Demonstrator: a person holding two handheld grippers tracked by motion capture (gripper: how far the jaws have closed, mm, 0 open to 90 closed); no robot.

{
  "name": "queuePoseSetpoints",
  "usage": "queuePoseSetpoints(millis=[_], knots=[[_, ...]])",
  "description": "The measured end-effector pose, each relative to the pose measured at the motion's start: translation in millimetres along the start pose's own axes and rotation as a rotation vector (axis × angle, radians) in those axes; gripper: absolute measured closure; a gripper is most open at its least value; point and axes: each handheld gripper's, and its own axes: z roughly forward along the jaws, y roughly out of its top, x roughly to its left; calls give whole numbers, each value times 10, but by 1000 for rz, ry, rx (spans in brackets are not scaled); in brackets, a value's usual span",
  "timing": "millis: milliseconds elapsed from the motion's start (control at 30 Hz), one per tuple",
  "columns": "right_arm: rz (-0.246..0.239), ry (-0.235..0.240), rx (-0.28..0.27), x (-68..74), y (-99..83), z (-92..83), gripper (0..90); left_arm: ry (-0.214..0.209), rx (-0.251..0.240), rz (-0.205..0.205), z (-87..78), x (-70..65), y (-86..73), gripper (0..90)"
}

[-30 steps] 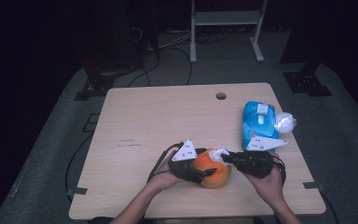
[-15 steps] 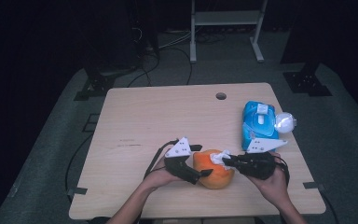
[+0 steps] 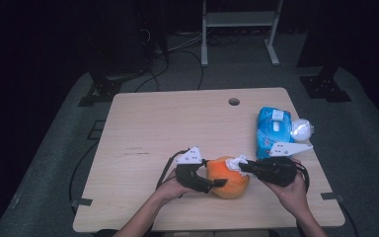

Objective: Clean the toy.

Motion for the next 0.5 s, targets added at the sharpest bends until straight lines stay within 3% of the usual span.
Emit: queuePoseSetpoints(millis=[100, 133, 167, 233, 267, 300, 333, 400, 433, 467, 500], knots=[[15, 6, -61, -4, 38, -55, 828, 13, -43, 31, -128, -48, 144, 305], [15, 6, -61, -4, 38, -55, 828, 13, -43, 31, -128, -48, 144, 305], [27, 10, -86, -23, 44, -46, 826, 45, -32, 61, -162, -58, 163, 305], [36, -9, -70, -41, 22, 15, 825, 59, -15, 62, -155, -44, 144, 304], [36, -9, -70, -41, 22, 15, 825, 71, 7, 50, -132, -24, 112, 304], [47, -27, -22, -94, -39, 119, 825, 91, 60, 40, -68, 22, 18, 299], [47, -27, -22, -94, -39, 119, 825, 91, 60, 40, -68, 22, 18, 293], [68, -28, 9, -129, -114, 204, 827, 89, 49, -6, -40, 75, -53, 292], [73, -32, 8, -105, -122, 236, 829, 110, 45, -31, -40, 101, -51, 290], [73, -32, 8, -105, -122, 236, 829, 110, 45, -31, -40, 101, -51, 288], [46, -25, 2, -38, -78, 253, 830, 127, 42, -58, -36, 127, -54, 288]])
